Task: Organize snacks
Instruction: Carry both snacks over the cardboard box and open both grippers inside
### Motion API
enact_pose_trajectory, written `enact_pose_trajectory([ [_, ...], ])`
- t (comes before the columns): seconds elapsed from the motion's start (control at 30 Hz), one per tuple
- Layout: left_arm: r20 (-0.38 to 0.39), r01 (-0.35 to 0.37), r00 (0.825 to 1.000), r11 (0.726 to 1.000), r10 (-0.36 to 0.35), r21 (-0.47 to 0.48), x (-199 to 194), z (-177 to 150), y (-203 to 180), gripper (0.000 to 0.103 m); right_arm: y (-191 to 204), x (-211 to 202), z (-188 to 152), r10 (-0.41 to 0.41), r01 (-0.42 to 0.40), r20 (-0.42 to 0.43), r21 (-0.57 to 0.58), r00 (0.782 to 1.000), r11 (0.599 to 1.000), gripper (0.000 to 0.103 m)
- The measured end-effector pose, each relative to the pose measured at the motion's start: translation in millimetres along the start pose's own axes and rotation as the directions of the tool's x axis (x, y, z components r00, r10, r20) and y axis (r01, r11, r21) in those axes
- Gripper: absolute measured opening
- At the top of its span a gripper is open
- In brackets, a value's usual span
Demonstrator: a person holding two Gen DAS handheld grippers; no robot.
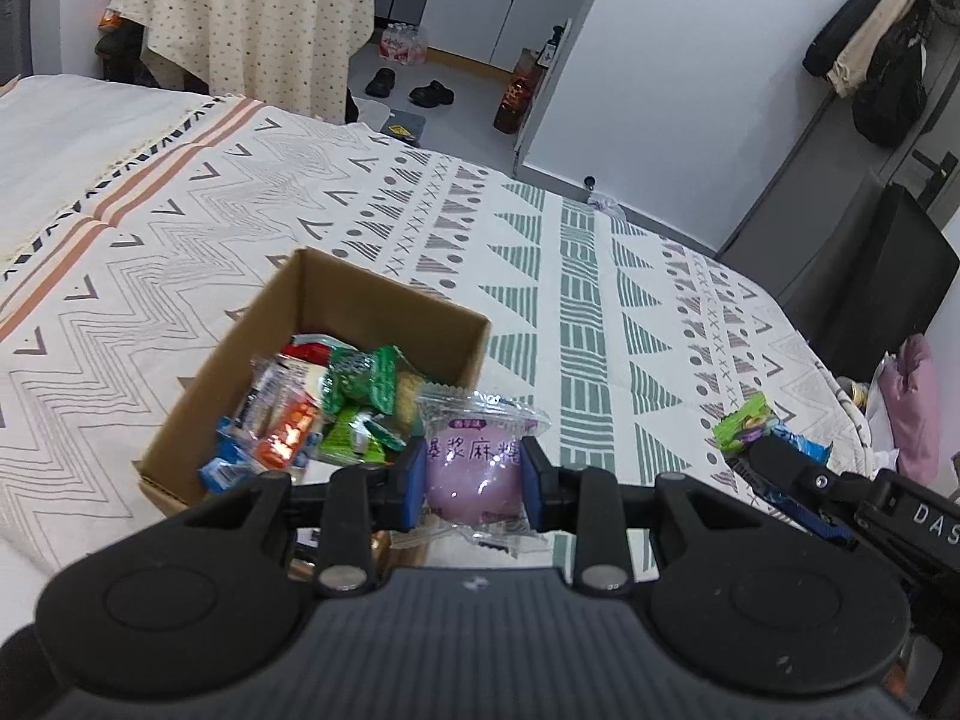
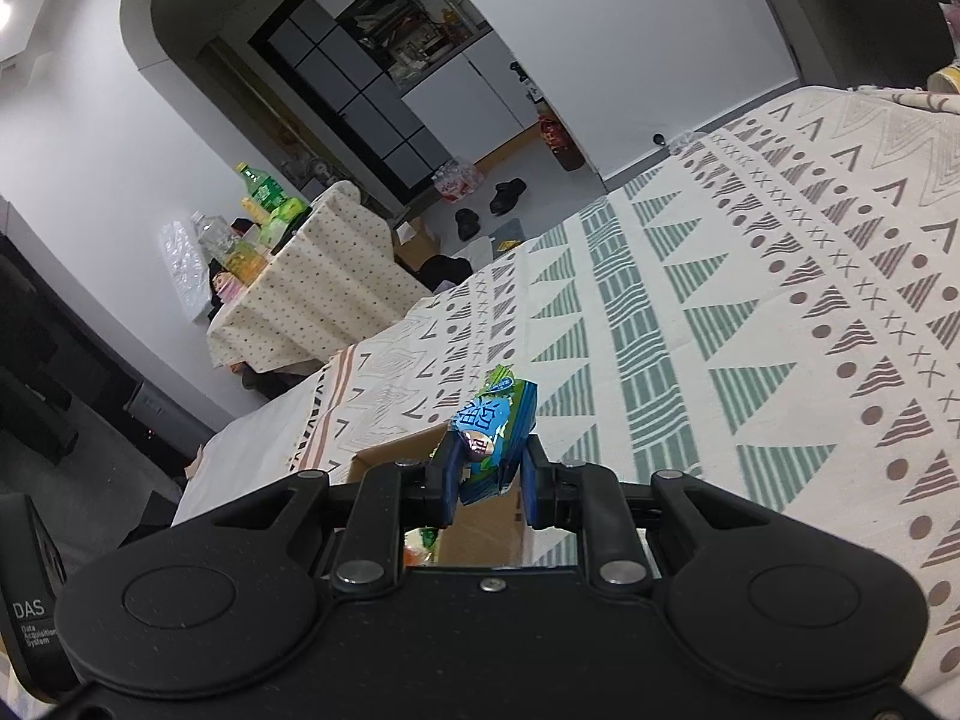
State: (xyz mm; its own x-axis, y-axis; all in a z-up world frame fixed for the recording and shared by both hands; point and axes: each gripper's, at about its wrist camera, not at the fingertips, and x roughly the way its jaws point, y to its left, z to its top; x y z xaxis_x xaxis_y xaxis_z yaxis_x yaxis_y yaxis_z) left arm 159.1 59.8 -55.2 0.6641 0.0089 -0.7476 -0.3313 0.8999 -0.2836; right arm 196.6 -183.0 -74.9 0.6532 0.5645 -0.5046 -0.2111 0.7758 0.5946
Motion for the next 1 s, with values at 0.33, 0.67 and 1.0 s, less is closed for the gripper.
enact_pose_trajectory([
  [0.33,0.006,-0.019,1.000,0.997,0.019,-0.070,-3,16,44,0.031,34,24,-9,0.025,-0.026,-0.039,-0.033,0.999,0.999,0.020],
  [0.67,-0.039,-0.036,0.999,0.993,0.032,-0.113,13,22,80,0.031,62,55,-19,0.031,-0.036,-0.085,-0.056,0.996,0.998,0.020],
  [1.0,-0.050,-0.014,0.999,0.984,0.005,-0.180,19,33,108,0.037,90,80,-24,0.051,-0.063,-0.129,-0.087,0.990,0.994,0.023],
])
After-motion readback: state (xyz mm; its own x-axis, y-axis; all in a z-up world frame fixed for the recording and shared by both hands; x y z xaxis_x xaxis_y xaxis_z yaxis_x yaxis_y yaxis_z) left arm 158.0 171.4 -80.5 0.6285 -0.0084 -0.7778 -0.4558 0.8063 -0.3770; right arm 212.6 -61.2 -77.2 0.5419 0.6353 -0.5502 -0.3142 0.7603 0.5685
